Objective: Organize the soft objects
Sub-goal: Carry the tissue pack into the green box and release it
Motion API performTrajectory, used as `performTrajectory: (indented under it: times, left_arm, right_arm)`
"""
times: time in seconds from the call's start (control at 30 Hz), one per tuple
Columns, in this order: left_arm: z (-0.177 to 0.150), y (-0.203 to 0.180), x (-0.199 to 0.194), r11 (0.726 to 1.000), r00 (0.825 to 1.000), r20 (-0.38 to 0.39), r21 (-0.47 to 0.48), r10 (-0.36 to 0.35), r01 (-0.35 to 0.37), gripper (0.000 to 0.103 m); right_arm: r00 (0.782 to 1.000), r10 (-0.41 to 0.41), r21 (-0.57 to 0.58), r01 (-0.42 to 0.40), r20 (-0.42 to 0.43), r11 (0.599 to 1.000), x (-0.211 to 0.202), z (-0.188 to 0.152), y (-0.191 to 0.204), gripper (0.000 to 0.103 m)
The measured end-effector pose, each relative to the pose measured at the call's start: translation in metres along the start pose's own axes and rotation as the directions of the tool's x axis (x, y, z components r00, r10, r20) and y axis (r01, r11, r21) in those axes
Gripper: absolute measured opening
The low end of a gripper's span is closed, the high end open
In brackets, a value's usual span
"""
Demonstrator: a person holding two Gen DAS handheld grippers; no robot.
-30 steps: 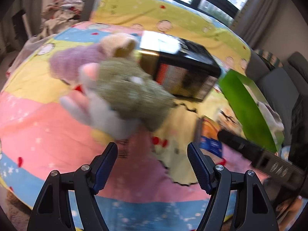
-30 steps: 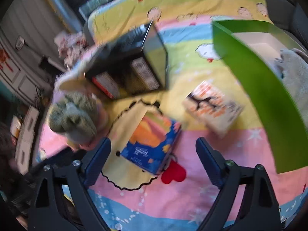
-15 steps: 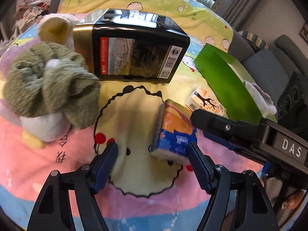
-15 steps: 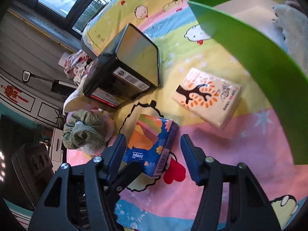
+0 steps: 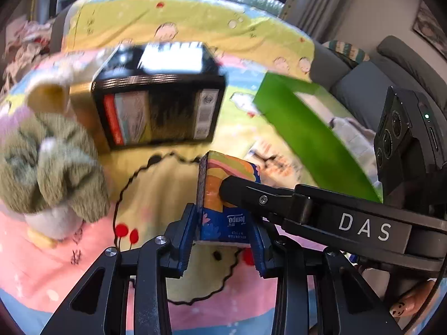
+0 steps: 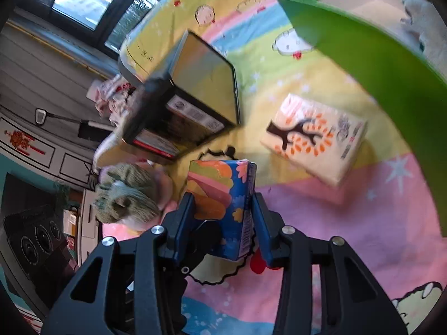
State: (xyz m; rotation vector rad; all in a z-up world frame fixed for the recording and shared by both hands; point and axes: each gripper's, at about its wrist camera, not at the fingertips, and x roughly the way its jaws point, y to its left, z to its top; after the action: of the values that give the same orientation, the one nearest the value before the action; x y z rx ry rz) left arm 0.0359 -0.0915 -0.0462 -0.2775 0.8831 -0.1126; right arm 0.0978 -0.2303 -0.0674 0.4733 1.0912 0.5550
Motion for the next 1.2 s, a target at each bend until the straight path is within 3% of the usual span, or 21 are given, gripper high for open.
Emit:
performTrajectory:
  times: [0.13, 0.33, 0.5, 0.6, 0.8, 1.2]
  left_arm:
    - [0.014, -0.02, -0.02, 0.997, 0.995, 0.102, 0.071, -0.017, 0.01, 0.036]
    - [0.046, -0.061, -0.038, 0.979, 0.978, 0.194, 0.199, -0.081, 0.042, 0.036]
    - [0.075, -0.092, -0.034, 0.961, 0.957, 0.219, 0.241, -0.189, 0.135, 0.036]
    - [0.091, -0.11, -0.022, 0.947, 0.95, 0.199, 0.262, -0.241, 0.185, 0.036]
    - [0.097, -0.139, 0.008, 0.916, 0.95, 0.142, 0.336, -0.278, 0.218, 0.036]
    - [0.087, -0.173, 0.069, 0.896, 0.955, -0.026, 0.338, -0.296, 0.287, 0.036]
  right_arm:
    - [0.993, 0.04, -0.017, -0.038, 0.107, 0.999, -0.03, 0.006, 0.008, 0.041]
    - [0.962, 0.054, -0.006, -0.054, 0.266, 0.999, -0.083, 0.029, 0.008, 0.041]
    - [0.924, -0.012, 0.007, 0.01, 0.381, 1.0, -0.121, 0.048, 0.008, 0.043]
    - [0.903, -0.069, 0.016, 0.068, 0.424, 0.998, -0.135, 0.061, 0.001, 0.043]
    - [0.879, -0.115, 0.085, 0.086, 0.463, 0.993, -0.147, 0.068, -0.037, 0.043]
    - [0.878, -0.248, 0.243, 0.157, 0.41, 0.957, -0.139, 0.075, -0.092, 0.043]
